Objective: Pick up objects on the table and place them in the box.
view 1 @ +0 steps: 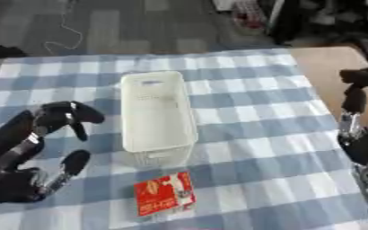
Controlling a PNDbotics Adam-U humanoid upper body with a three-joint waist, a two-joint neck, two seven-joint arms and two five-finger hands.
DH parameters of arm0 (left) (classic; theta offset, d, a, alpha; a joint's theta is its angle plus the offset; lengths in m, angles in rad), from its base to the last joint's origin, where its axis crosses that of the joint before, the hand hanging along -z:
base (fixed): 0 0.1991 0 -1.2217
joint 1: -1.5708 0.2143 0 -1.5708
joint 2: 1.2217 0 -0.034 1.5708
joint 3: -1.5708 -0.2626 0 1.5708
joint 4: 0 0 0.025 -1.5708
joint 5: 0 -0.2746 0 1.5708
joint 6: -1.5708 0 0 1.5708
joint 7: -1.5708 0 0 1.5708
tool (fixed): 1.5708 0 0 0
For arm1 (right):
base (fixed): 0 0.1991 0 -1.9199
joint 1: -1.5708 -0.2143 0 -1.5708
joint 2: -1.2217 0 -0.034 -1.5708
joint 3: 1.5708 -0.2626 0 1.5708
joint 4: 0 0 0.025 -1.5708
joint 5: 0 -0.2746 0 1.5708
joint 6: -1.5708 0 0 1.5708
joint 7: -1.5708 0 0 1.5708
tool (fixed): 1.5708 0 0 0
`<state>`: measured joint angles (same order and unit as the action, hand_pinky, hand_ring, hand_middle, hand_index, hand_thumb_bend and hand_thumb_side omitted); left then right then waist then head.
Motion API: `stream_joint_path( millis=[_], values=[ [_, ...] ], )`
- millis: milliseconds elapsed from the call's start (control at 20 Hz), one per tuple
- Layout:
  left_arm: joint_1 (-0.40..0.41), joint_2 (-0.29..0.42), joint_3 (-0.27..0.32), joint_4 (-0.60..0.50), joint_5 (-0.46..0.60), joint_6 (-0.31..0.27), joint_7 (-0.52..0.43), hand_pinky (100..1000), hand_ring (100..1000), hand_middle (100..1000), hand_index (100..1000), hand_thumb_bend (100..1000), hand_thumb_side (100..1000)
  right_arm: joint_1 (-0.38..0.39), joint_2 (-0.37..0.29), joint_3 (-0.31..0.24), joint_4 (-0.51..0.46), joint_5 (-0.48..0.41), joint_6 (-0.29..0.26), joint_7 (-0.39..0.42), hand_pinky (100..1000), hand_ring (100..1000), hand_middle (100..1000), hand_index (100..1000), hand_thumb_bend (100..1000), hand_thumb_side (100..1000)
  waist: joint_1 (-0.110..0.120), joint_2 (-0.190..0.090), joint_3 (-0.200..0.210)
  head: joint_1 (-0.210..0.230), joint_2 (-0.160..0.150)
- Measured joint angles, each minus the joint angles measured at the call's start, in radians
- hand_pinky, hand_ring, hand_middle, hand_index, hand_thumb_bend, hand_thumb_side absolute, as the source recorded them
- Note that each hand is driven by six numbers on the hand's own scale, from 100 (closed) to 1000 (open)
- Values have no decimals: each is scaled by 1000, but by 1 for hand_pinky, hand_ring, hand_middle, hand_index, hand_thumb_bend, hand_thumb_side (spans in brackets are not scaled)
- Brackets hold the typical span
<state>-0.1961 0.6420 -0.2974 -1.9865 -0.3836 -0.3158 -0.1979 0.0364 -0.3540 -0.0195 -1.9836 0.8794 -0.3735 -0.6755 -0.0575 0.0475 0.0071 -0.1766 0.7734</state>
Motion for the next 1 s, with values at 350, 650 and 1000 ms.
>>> stream_joint_path(
  millis=[350,650,1000],
  values=[
    [-69,0,-71,0,-9,24,-124,626,573,759,855,146,1000,3,0,0,0,-20,-15,26,361,341,488,670,100,907,5,-3,-1,0,0],
    [-118,-10,-93,0,27,84,-248,616,573,750,857,145,1000,8,-1,1,0,-28,-16,46,360,341,491,668,100,908,6,-4,-2,-14,0],
    [-133,-21,-98,0,70,125,-314,600,562,757,861,144,1000,8,-6,1,0,-35,-19,59,360,342,495,667,100,908,6,-7,-2,-18,0]
  ],
)
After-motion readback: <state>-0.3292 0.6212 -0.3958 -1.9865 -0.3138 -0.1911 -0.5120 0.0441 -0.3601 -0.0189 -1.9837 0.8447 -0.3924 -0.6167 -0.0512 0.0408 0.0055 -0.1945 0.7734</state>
